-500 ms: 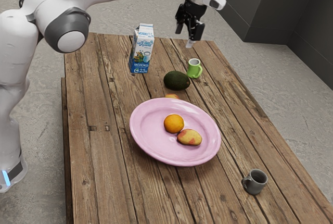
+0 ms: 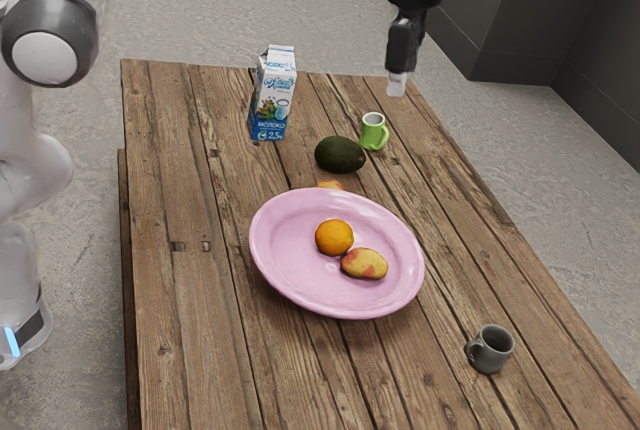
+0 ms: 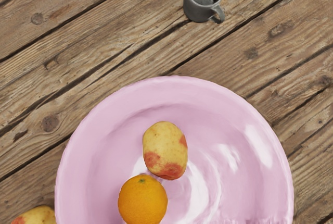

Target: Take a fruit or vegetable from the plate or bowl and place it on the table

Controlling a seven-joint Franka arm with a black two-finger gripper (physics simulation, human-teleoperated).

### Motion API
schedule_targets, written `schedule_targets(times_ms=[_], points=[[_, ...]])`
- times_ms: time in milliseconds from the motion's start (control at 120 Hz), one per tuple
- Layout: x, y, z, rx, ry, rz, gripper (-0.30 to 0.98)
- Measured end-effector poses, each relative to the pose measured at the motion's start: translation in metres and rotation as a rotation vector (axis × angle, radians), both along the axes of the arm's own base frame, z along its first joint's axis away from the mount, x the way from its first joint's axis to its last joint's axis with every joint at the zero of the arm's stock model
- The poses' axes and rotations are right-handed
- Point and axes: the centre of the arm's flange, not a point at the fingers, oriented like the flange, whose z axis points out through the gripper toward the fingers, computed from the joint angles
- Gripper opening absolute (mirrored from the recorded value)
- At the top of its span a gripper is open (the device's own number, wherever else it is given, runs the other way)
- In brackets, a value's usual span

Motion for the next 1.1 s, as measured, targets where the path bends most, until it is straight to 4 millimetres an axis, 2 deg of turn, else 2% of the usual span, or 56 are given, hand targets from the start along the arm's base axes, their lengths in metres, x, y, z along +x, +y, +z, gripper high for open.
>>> schedule_targets(times_ms=[25, 58, 175, 242, 325, 383, 433, 542, 625, 658, 700, 817, 883, 933, 1008, 1100], points=[[-0.006, -0.018, -0.003, 0.024, 0.006, -0.058, 0.68], [-0.008, -0.027, -0.006, 0.051, 0.01, -0.103, 0.68], [-0.003, -0.029, -0.026, 0.119, 0.055, -0.193, 0.68], [0.0, -0.029, -0.046, 0.137, 0.105, -0.259, 0.68], [0.0, -0.045, -0.064, 0.123, 0.126, -0.383, 0.68], [0.005, -0.045, -0.082, 0.12, 0.155, -0.436, 0.68], [0.016, -0.028, -0.108, 0.113, 0.199, -0.445, 0.68], [0.041, 0.034, -0.164, 0.089, 0.27, -0.406, 0.68], [0.051, 0.065, -0.194, 0.055, 0.288, -0.373, 0.68], [0.054, 0.071, -0.199, 0.044, 0.283, -0.366, 0.69], [0.056, 0.068, -0.204, 0.037, 0.274, -0.374, 0.68], [0.055, 0.042, -0.207, 0.031, 0.241, -0.426, 0.68], [0.047, 0.021, -0.214, 0.027, 0.236, -0.47, 0.67], [0.039, 0.014, -0.212, 0.026, 0.222, -0.495, 0.67], [0.026, 0.024, -0.2, 0.021, 0.187, -0.512, 0.67], [0.025, 0.044, -0.197, 0.037, 0.167, -0.48, 0.67]])
